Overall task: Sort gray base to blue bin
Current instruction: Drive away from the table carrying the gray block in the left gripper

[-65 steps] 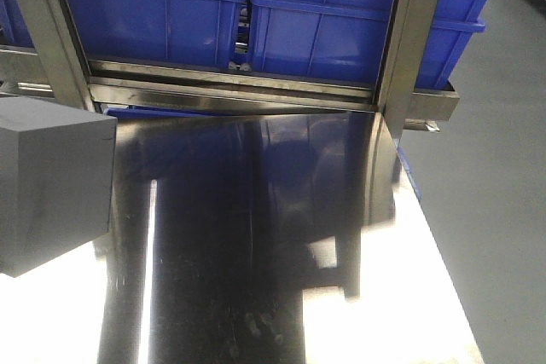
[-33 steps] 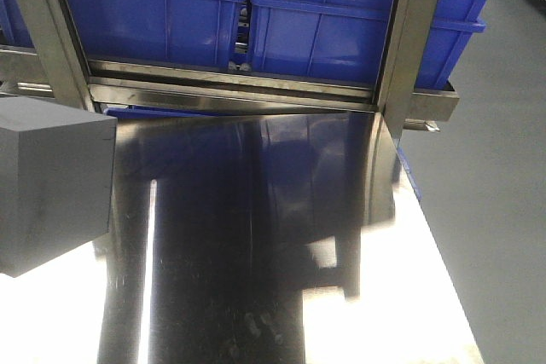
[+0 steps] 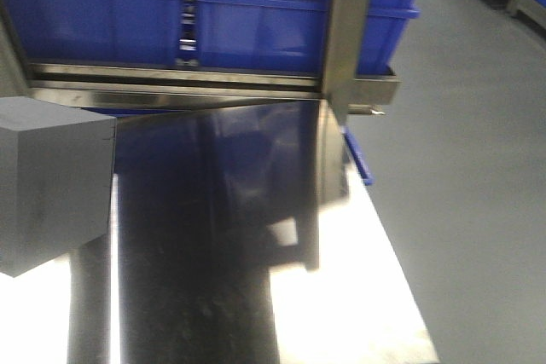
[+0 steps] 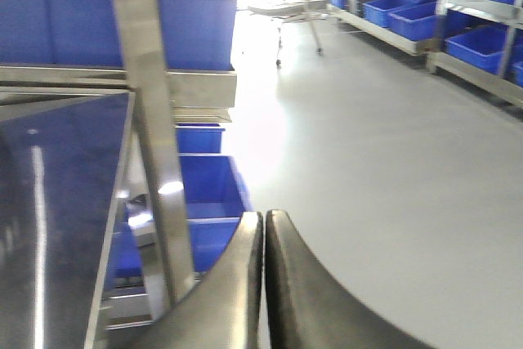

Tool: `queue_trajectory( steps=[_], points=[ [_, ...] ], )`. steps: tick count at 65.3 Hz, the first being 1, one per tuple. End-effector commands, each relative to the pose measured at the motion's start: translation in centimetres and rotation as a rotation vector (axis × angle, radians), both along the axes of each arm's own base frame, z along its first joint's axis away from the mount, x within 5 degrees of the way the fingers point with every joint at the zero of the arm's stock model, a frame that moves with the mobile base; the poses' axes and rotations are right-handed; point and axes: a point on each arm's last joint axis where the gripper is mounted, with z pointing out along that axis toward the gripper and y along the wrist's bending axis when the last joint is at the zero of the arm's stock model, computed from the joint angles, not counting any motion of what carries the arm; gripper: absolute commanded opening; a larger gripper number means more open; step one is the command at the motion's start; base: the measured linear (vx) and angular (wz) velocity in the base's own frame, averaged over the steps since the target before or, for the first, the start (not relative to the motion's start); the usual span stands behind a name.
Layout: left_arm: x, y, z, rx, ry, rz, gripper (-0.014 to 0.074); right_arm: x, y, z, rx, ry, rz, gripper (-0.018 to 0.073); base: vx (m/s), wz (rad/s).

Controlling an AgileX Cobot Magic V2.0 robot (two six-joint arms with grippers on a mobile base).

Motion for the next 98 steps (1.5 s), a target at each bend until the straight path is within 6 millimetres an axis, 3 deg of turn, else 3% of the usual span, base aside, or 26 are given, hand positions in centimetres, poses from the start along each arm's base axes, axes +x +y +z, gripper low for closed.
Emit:
queue_trajectory(
  steps=[1,43,98],
  points=[
    [-0.36,0.1,1.91,-0.061,-0.119,-0.007,-0.0006,0.07,-0.03,0.63,-0.021,-0.073,0.0,-0.0005,-0.12,-0.47],
    [-0.36,0.1,1.91,-0.061,-0.119,-0.007,-0.0006,0.07,-0.03,0.63,-0.021,-0.073,0.0,-0.0005,-0.1,-0.47],
    [-0.36,0.1,1.91,-0.061,-0.119,-0.007,-0.0006,0.07,-0.03,0.64,-0.021,-0.074,0.0,-0.0005,0.02,-0.16]
  ],
)
